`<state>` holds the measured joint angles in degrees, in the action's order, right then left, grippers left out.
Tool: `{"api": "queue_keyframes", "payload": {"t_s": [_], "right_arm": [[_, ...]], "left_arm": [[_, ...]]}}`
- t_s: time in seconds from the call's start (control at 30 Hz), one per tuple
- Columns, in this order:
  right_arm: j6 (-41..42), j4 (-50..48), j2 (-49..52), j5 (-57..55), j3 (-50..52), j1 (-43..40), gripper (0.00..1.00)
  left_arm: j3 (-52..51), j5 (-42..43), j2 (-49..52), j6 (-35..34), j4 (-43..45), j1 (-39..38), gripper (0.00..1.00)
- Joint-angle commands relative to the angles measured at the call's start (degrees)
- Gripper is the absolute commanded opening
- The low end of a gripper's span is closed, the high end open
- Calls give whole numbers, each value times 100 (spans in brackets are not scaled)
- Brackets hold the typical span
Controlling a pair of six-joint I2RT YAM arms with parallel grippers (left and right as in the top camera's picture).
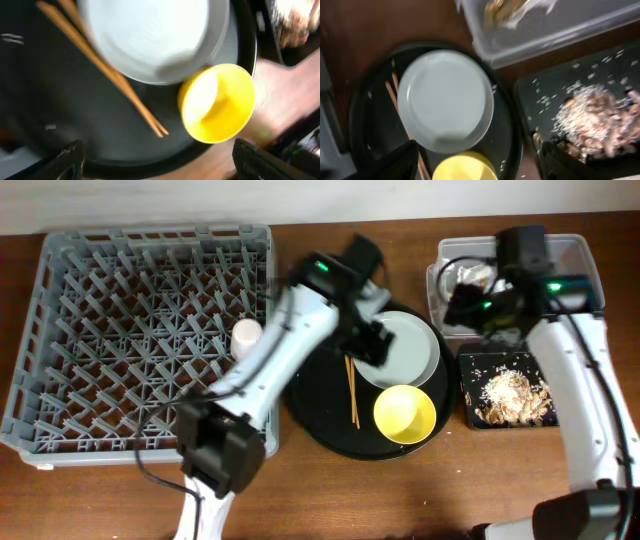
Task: Sort waste into correct bins and load items into the dishwasher rack
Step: 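Grasp the yellow bowl with the left gripper and carry it to the rack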
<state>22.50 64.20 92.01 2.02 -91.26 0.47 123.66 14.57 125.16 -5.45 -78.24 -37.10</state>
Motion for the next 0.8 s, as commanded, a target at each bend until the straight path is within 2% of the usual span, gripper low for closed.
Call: {"api": "queue_keyframes", "payload": {"t_s": [0.0,0.13,0.23,0.33,0.4,0.43,0.5,0.53,0.57,0.63,0.77], "right_arm": [[17,146,-87,46,-155,-262,79],[-129,269,-79,-59,-153,-291,80],[-129,321,-79,-57,-153,-291,80],[-129,361,-76,-79,-153,-284,80],[-129,374,-57,-83,-153,-284,80],[-129,374,-44,-83,-153,-280,80],[-129,376,13,-81,-153,-280,80],[-129,378,42,-81,-153,-280,80],[-129,378,55,-81,-153,-280,80],[-129,376,52,-83,-153,-280,80],[-129,374,55,-144,-153,-280,80]], "left_arm": [[-772,-236,63,-37,365,-428,92],[-1690,-151,68,-4,1014,-730,89],[-1768,-192,138,13,1185,-699,72],[-1775,129,516,262,1226,-658,69],[-1777,356,538,269,1204,-481,56],[-1777,424,549,267,1209,-424,46],[-1777,509,647,271,1224,-409,41],[-1777,520,669,271,1222,-407,35],[-1777,522,673,271,1222,-387,16],[-1720,564,673,264,1207,-343,1],[-1480,564,671,245,977,-345,0]]}}
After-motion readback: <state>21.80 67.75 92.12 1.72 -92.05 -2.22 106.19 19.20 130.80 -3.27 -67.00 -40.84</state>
